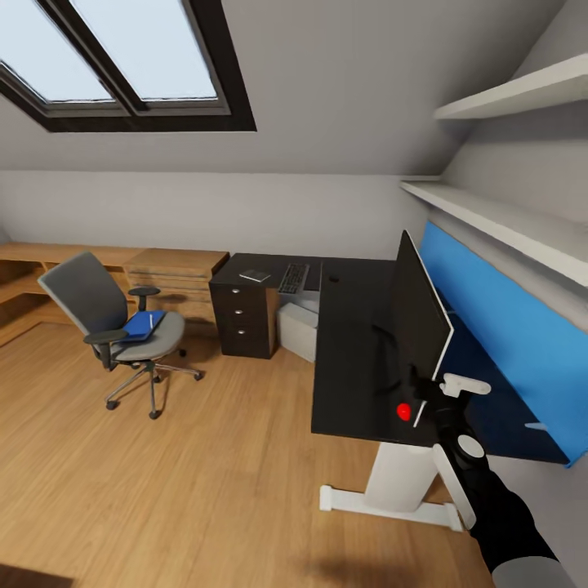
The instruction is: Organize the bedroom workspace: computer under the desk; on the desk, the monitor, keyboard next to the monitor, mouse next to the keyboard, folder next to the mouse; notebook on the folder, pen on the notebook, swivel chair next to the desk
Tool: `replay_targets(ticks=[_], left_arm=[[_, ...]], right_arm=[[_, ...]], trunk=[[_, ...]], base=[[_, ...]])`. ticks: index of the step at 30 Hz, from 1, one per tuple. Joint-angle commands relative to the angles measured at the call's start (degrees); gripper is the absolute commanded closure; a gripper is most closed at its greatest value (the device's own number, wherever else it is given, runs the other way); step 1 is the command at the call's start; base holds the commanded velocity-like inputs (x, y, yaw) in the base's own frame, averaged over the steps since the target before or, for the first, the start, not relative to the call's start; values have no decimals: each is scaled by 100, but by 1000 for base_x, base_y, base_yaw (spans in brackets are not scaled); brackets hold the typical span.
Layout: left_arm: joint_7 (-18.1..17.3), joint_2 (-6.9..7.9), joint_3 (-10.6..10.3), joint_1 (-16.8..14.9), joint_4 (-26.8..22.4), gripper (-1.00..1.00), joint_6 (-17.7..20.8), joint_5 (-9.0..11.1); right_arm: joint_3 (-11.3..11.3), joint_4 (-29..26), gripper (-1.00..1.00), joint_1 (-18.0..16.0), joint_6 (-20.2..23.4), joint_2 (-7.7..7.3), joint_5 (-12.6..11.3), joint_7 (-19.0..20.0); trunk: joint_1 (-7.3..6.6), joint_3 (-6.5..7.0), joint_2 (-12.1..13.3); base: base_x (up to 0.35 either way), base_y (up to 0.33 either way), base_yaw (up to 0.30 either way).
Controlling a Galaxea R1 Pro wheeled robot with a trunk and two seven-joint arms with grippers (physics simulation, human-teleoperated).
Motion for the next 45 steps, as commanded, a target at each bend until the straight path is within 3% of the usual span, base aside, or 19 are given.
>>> replay_targets(ticks=[1,13,21,45], left_arm=[[40,4,-48,-4,1,-100,-23,41],[40,4,-47,-4,1,-100,-27,41],[40,4,-56,-4,1,-100,-247,41],[49,-4,-51,-4,-16,-100,-367,41]], right_arm=[[11,4,-100,-4,-31,-1,-60,-18],[11,15,-100,-4,-32,10,-53,-28],[26,81,-100,-4,-40,14,-52,-151],[42,177,-100,-4,-41,14,-53,-128]], trunk=[[2,-10,-9],[2,-10,-9],[2,-10,-9],[2,-10,-9]], base=[[2,-186,0],[0,-103,0],[0,-117,0],[-6,-8,0]])
